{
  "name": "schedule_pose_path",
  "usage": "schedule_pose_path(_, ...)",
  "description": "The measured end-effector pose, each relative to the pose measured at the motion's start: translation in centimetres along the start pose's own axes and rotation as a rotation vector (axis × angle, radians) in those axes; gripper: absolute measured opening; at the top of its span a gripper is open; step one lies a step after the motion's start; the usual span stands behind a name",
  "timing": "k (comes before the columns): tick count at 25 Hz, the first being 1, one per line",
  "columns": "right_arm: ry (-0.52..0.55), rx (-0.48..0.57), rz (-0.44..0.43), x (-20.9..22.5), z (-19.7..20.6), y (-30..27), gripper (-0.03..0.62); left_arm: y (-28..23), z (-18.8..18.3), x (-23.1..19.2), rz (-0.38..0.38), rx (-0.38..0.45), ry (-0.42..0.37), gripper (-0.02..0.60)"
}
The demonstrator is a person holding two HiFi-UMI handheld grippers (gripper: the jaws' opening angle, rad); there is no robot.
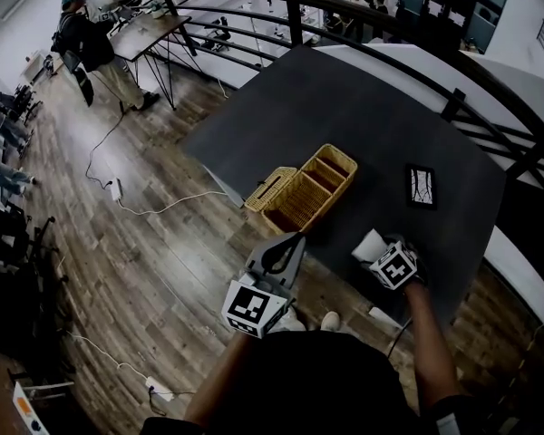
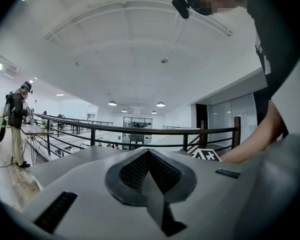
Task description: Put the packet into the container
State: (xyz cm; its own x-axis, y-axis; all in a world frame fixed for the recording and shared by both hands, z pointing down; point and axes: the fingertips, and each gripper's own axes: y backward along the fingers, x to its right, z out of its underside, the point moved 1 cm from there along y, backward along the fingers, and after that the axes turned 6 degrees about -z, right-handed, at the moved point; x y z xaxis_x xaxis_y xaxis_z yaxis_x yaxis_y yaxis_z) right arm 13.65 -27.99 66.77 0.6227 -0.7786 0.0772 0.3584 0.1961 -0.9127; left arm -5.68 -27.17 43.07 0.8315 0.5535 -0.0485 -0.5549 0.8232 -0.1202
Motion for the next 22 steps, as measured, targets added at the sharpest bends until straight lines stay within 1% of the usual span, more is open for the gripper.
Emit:
schedule_pose_path(5, 0.049, 0.051, 0.019, 0.5, -4.3, 0.8, 0.396, 1.0, 0.0, -0.9, -0.034, 0.004, 0.009, 0.006)
schedule_pose_path(12, 0.112, 0.104, 0.012, 0.0, -11.6, 1.9, 0.394, 3.0, 0.0, -2.4, -0.100, 0.008, 0.009, 0.006)
schedule_pose_path(16, 0.145, 0.122, 0.013, -0.2, -15.3, 1.8, 0.394, 4.2, 0.1, -3.4, -0.141, 0.008, 0.008, 0.006)
schedule_pose_path(22, 0.234, 0.128, 0.006, -1.8, -20.7, 1.0, 0.394, 6.3, 0.6, -5.3, -0.208, 0.002, 0.012, 0.006)
